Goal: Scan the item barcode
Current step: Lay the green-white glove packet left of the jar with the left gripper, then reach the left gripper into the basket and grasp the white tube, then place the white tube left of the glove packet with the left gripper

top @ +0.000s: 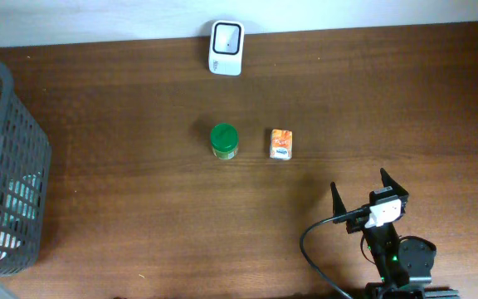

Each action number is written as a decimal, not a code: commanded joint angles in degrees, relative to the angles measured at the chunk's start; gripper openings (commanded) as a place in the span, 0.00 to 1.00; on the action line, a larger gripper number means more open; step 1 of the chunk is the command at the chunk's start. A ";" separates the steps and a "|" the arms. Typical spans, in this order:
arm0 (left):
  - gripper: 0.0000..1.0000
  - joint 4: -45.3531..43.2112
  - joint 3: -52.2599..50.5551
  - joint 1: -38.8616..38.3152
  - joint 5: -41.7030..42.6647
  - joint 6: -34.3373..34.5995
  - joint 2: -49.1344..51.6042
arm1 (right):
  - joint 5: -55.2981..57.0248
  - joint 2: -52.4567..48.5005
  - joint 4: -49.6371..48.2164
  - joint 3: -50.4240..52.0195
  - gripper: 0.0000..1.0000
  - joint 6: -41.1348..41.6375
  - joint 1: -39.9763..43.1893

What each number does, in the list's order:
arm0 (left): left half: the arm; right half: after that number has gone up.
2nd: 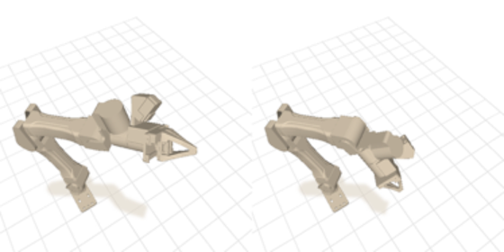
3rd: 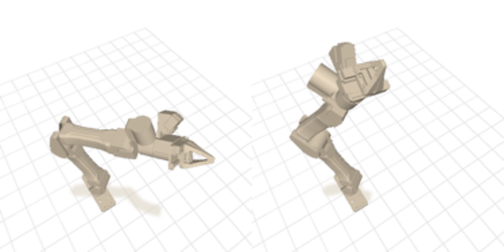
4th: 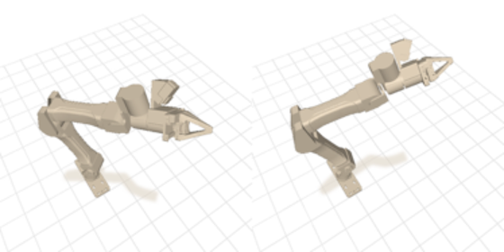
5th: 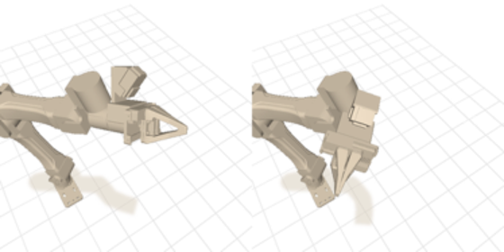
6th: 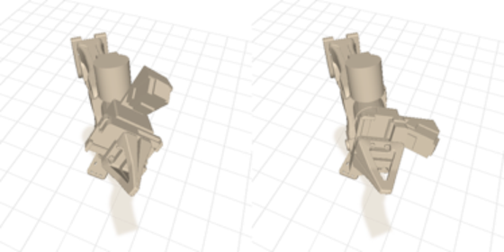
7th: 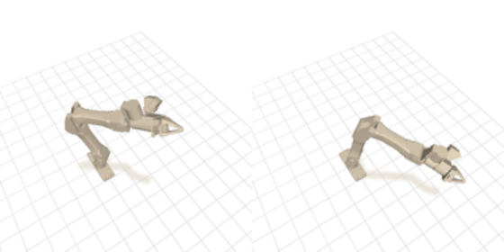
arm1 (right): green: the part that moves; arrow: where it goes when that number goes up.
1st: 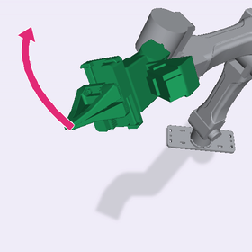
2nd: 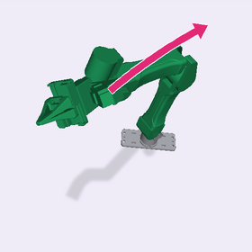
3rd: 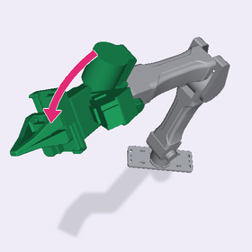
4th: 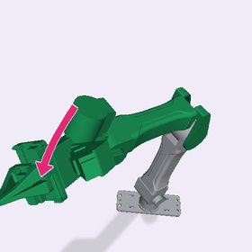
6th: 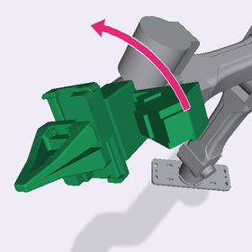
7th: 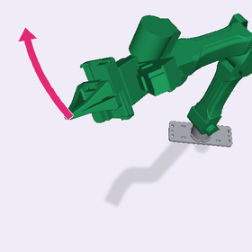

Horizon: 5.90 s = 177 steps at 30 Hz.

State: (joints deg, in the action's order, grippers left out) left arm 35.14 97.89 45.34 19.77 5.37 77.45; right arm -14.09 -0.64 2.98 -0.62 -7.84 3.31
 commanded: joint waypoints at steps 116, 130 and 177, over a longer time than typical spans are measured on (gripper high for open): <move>0.67 5.42 -17.62 0.02 -39.08 -5.01 34.91 | -0.50 0.44 0.26 0.31 0.98 0.20 -0.35; 0.00 6.88 -17.59 0.70 -39.08 -4.98 38.99 | -0.50 0.44 0.26 0.31 0.98 0.20 -0.35; 0.00 13.53 -27.50 -38.16 -18.60 -1.51 -14.78 | -0.50 0.44 0.26 0.31 0.98 0.22 -0.35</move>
State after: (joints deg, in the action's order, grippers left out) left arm 48.69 75.44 10.57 0.97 3.05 58.89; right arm -14.09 -0.62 2.98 -0.62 -7.86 3.31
